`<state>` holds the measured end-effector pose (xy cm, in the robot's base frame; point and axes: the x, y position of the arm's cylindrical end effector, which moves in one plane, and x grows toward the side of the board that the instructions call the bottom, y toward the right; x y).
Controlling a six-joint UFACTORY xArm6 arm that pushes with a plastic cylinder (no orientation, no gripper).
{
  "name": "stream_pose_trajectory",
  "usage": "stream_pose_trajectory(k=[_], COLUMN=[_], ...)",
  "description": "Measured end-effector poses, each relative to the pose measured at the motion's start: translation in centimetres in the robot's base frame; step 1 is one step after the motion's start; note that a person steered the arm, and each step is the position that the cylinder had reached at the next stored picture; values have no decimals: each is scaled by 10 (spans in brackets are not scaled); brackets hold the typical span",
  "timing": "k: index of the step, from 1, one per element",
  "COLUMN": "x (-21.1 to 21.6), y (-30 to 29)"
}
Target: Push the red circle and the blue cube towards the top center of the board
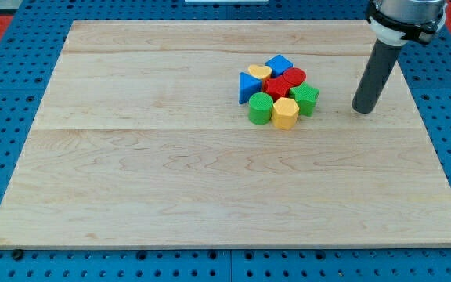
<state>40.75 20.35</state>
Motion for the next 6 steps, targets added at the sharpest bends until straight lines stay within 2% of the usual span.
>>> stream_pose_trajectory(k=[2, 4, 6], x=[0, -3, -48], y=[-1, -51, -94])
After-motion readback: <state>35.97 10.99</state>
